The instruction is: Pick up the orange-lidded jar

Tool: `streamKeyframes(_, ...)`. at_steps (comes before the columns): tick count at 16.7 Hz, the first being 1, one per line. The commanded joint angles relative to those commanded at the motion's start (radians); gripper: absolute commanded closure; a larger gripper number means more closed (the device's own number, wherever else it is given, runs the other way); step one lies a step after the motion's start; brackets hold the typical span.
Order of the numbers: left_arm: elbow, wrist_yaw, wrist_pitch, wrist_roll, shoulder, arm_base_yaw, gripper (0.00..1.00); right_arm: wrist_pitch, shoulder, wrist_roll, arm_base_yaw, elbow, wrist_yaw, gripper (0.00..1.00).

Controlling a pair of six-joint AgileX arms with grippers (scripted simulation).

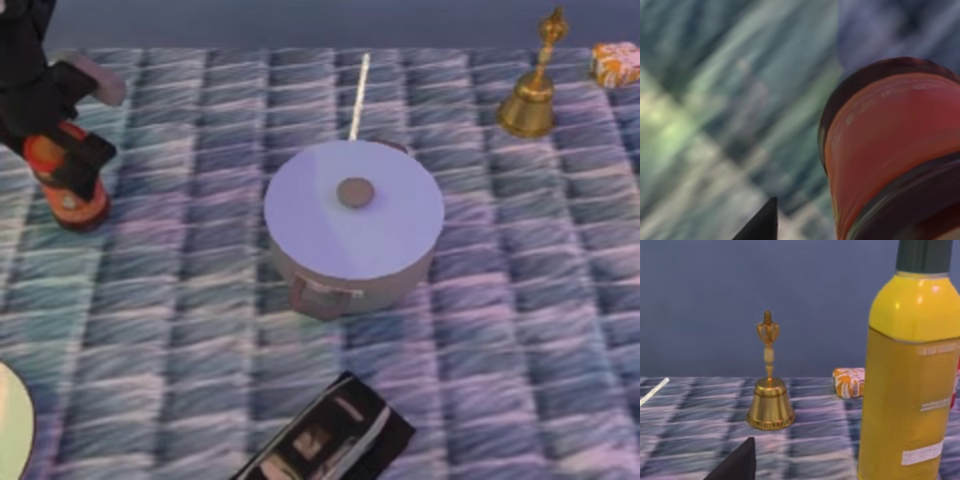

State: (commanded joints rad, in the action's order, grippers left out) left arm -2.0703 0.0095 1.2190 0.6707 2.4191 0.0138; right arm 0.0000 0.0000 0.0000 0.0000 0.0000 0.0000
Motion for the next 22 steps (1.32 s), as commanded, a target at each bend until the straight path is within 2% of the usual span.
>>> streamKeyframes(9,0.000,0.000,0.000,0.000,0.000,0.000,0.98,0.000,0.000,0.000,0.000,0.000,0.000,0.00)
streamKeyframes(19,0.003,0.000,0.001,0.001,-0.004,0.002,1.00,0.000,0.000,0.000,0.000,0.000,0.000,0.00)
streamKeyframes(22,0.065,-0.004,0.017,0.000,-0.074,-0.002,1.00,0.000,0.000,0.000,0.000,0.000,0.000,0.00)
